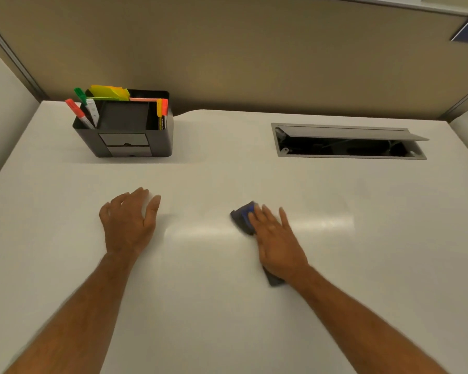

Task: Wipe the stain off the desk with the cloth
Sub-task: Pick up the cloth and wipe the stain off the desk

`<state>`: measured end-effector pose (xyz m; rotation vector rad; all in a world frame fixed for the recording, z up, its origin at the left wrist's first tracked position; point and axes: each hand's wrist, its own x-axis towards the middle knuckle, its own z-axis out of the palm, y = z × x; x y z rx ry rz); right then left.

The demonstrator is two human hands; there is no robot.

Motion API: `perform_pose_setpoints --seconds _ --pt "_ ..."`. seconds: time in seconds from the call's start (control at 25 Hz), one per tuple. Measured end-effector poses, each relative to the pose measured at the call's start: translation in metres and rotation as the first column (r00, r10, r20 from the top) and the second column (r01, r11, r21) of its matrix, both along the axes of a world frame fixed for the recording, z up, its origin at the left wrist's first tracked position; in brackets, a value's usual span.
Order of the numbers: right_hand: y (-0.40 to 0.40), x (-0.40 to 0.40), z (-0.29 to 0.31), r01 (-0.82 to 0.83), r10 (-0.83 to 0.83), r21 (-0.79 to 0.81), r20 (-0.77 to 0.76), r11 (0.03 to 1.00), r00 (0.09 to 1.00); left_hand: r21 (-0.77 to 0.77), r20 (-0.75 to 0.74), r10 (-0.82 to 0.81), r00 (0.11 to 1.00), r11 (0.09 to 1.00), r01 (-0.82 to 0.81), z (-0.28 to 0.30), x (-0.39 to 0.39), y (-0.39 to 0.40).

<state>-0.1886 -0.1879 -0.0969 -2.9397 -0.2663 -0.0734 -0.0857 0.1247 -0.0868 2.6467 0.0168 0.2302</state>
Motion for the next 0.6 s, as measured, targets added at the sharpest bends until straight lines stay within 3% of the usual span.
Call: perform_pose_setpoints --seconds 0.32,0.44,0.6 --pt "-0.101 0.028 0.007 0.445 -0.445 0.003 -0.047 0.895 0.894 0.132 -0.059 -0.107 0.992 0.985 0.114 -0.008 0.030 0.003" --pt "-0.084 0.004 0.007 0.552 -0.549 0.068 -0.055 0.831 0.834 0.162 -0.050 -0.125 0.991 0.978 0.131 -0.010 0.040 0.008" --pt "-0.024 -0.019 0.002 0.531 -0.530 0.102 -0.036 0.841 0.847 0.169 -0.072 -0.133 0.988 0.975 0.143 -0.015 0.046 0.009"
